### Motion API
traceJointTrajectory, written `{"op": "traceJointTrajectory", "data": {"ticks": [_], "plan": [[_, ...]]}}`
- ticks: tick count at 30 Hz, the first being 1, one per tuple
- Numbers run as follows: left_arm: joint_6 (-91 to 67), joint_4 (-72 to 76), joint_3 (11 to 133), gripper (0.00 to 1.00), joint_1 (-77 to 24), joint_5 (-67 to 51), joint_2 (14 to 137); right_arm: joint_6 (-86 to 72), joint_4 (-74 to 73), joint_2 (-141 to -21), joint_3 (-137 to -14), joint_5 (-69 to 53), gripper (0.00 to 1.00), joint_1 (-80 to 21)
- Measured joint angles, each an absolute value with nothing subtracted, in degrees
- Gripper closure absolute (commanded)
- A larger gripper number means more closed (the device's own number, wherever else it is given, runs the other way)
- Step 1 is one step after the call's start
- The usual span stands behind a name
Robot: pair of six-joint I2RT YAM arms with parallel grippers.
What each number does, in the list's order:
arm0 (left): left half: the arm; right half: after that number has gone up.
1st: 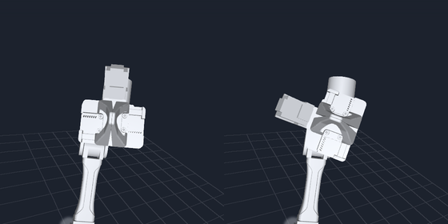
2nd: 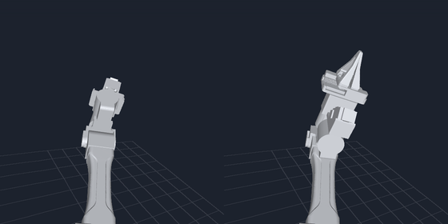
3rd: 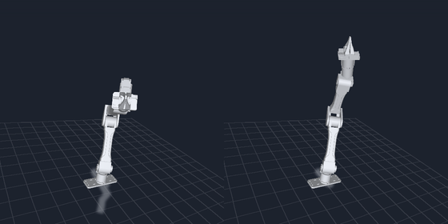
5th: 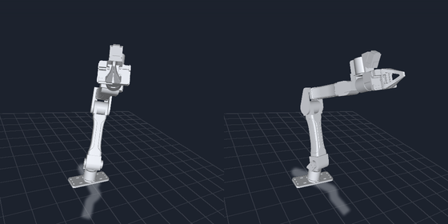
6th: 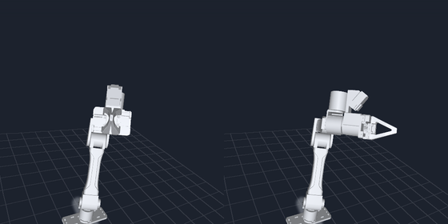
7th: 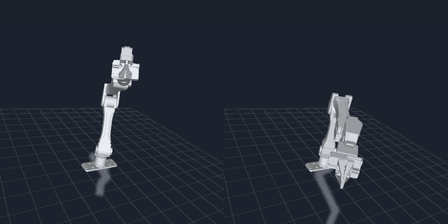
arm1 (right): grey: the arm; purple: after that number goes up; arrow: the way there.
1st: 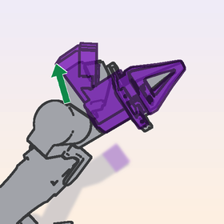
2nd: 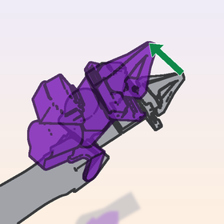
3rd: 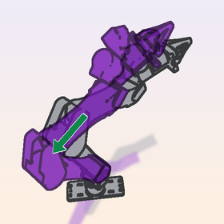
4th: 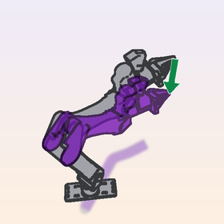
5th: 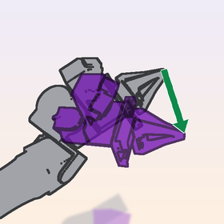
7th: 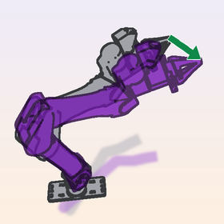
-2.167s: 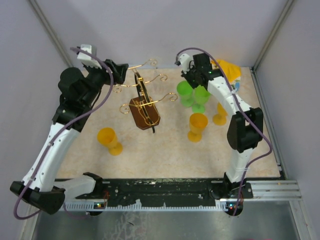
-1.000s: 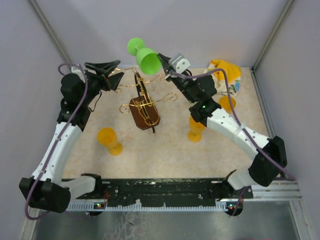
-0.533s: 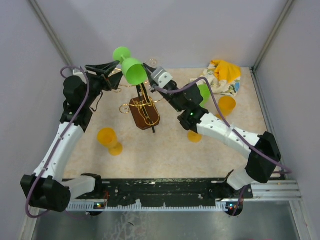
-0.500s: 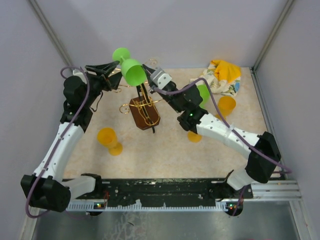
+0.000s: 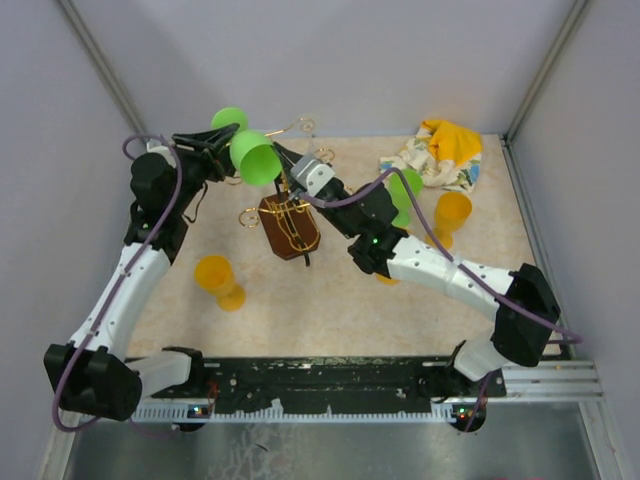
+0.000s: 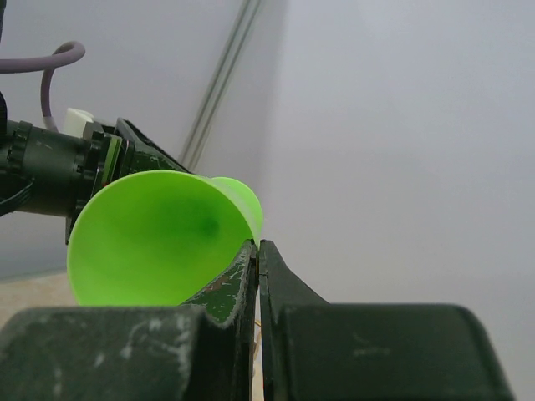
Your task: Place the wine glass upside down on the wine glass rack
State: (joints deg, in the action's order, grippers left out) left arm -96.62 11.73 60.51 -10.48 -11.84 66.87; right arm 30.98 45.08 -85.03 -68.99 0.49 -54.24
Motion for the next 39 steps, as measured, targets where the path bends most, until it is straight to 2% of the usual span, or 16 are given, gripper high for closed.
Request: {"op": "traceJointTrajectory", "data": {"ticks": [4,8,12,16,19,23,26,35,39], "plan": [[-96.57,12.05,60.16,0.65,-10.48,-11.75,67.05,31.40,45.23,-85.03,-68.99,0.60,1.00,-54.48],[-96.14,12.84,60.16,0.89,-10.48,-11.35,67.20,32.03,45.34,-85.03,-68.99,0.97,1.00,-54.59],[-94.96,13.72,60.18,0.99,-10.20,-10.68,67.20,32.49,45.23,-85.03,-68.97,1.19,0.97,-54.63],[-91.39,14.59,61.30,1.00,-9.89,-10.37,67.85,32.67,45.10,-85.03,-68.42,1.45,0.92,-54.63],[-87.66,17.02,62.24,1.00,-9.52,-11.18,69.01,32.88,44.95,-85.03,-68.12,1.56,0.81,-54.63],[-82.89,21.74,62.19,1.00,-8.19,-13.76,70.22,33.30,44.82,-85.03,-67.77,2.20,0.62,-54.70],[-78.94,25.15,62.24,1.00,-5.98,-16.84,71.00,33.82,44.45,-85.01,-67.20,3.18,0.52,-54.74],[-61.01,23.31,70.02,1.00,3.84,-26.72,74.70,35.42,40.88,-82.83,-66.30,9.72,0.02,-54.89],[-50.52,19.49,70.35,1.00,6.90,-27.97,73.78,36.10,38.24,-80.73,-66.32,14.26,0.01,-54.96]]}}
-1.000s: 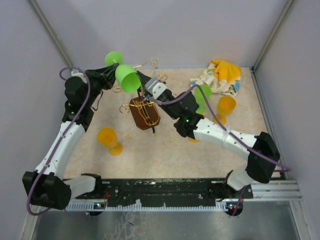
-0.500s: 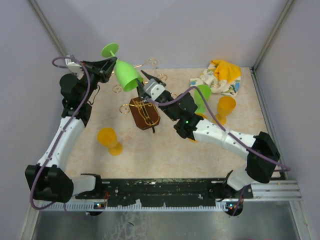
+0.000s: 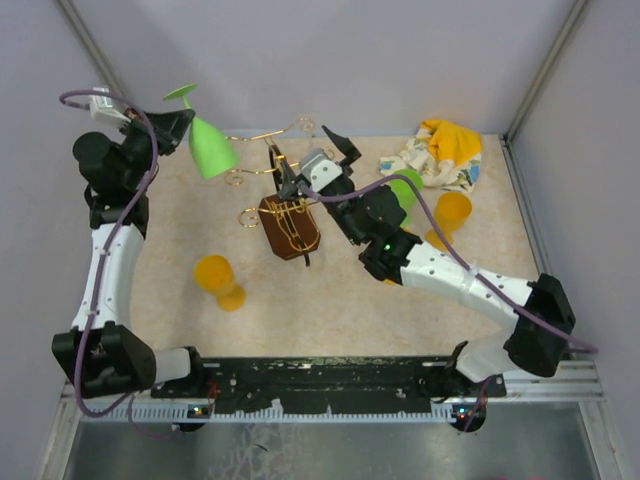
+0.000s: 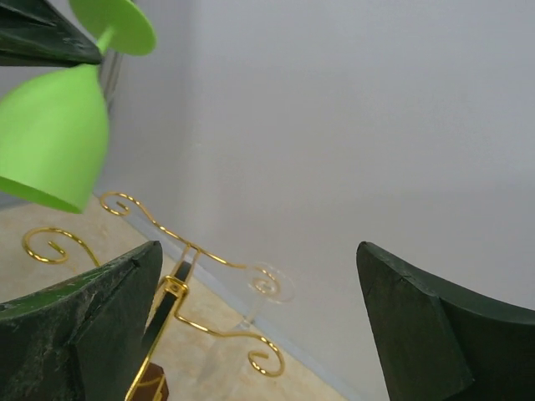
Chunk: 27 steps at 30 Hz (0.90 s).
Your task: Place the wine glass upside down on the wine glass rack
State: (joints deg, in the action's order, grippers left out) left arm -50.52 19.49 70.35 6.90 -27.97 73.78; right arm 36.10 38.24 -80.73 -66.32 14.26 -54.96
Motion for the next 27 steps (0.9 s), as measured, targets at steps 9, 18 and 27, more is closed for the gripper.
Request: {"op": "traceJointTrajectory", "data": {"ticks": [9,18,27], "plan": [[-27.22,6.13,70.94,1.00,8.78,-23.29,65.49,36.51,32.60,-75.79,-66.32,23.86,0.01,-54.96],[-17.91,14.46,58.08,1.00,8.78,-23.24,63.11,35.44,28.14,-74.94,-66.19,28.51,0.01,-54.96],[-15.11,30.20,49.25,1.00,8.78,-28.69,65.95,35.40,27.81,-73.34,-64.49,29.26,0.01,-54.96]]}}
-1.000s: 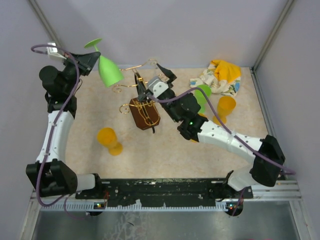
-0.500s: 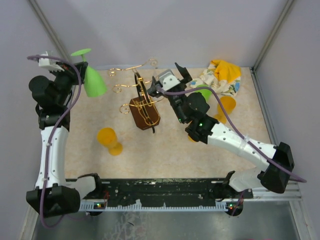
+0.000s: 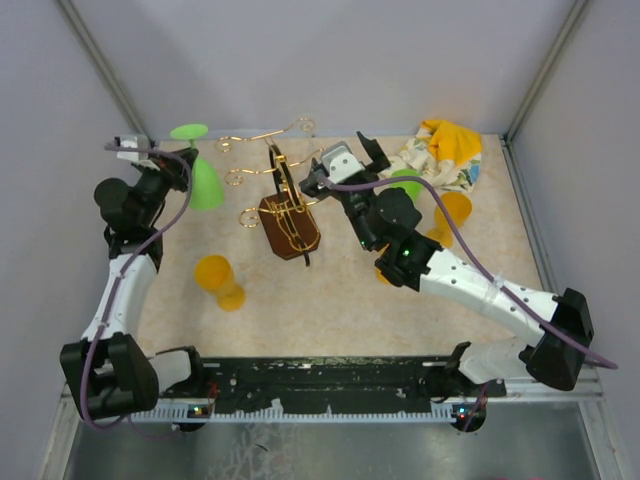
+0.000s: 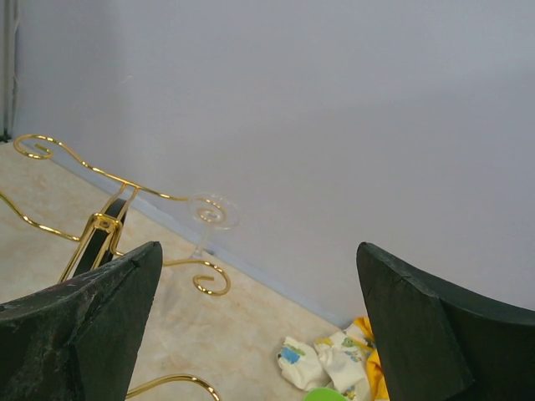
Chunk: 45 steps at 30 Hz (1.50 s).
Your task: Place the wine glass upside down on the wine glass rack
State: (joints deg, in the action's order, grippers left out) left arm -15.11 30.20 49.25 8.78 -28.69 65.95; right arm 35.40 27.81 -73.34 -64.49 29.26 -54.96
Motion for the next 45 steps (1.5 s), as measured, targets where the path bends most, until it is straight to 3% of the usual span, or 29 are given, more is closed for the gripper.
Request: {"op": "traceJointTrajectory", "data": {"ticks": [17,29,45], "plan": [[-17.74,60.12,39.05,1.00,7.16,-36.27,77.25,35.40,28.29,-73.12,-62.24,28.62,0.01,-54.19],[-15.03,64.88,39.07,1.00,0.89,-35.35,85.86,35.40,28.05,-73.14,-62.26,28.67,0.01,-53.28],[-15.64,74.30,43.57,1.00,0.23,-31.70,97.03,35.40,27.40,-74.87,-62.26,28.60,0.01,-51.57]]}}
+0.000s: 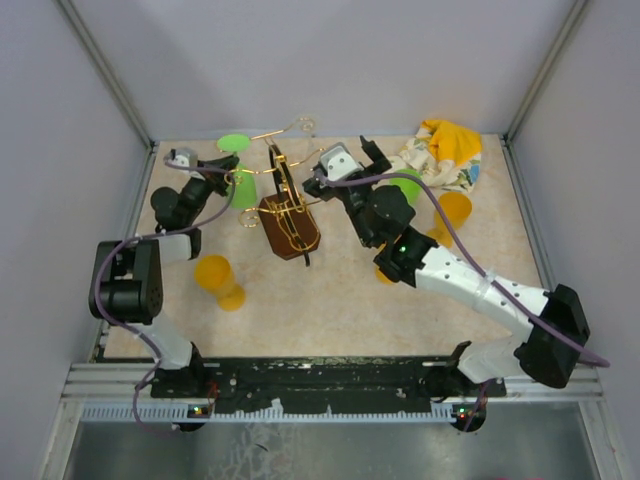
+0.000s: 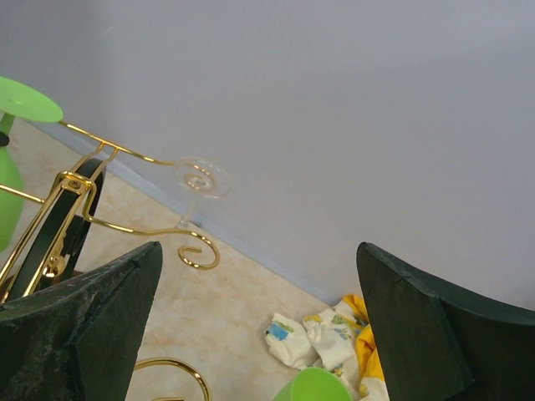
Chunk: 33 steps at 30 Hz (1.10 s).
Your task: Place the wine glass upside down on the wine glass rack
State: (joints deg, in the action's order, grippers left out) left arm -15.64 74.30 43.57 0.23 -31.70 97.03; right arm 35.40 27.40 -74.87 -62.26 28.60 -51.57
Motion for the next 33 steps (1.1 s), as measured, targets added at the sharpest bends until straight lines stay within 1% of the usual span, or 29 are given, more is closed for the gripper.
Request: {"op": "traceJointTrajectory", "data": {"ticks": [6,13,25,33], "plan": [[-16.34,77.38,46.37,1.00,0.23,-30.83,100.22,35.40,27.22,-75.81,-62.26,28.60,0.01,-51.20],[-16.64,79.72,46.57,1.00,0.27,-28.56,101.82,35.40,26.55,-76.27,-62.28,28.60,0.01,-51.09],[-15.66,82.70,42.39,1.00,3.73,-23.57,100.68,35.33,25.76,-76.60,-62.35,28.56,0.01,-51.09],[-16.14,85.19,39.81,1.00,4.40,-23.20,99.83,34.70,25.30,-76.60,-62.37,28.36,0.01,-51.09]]}}
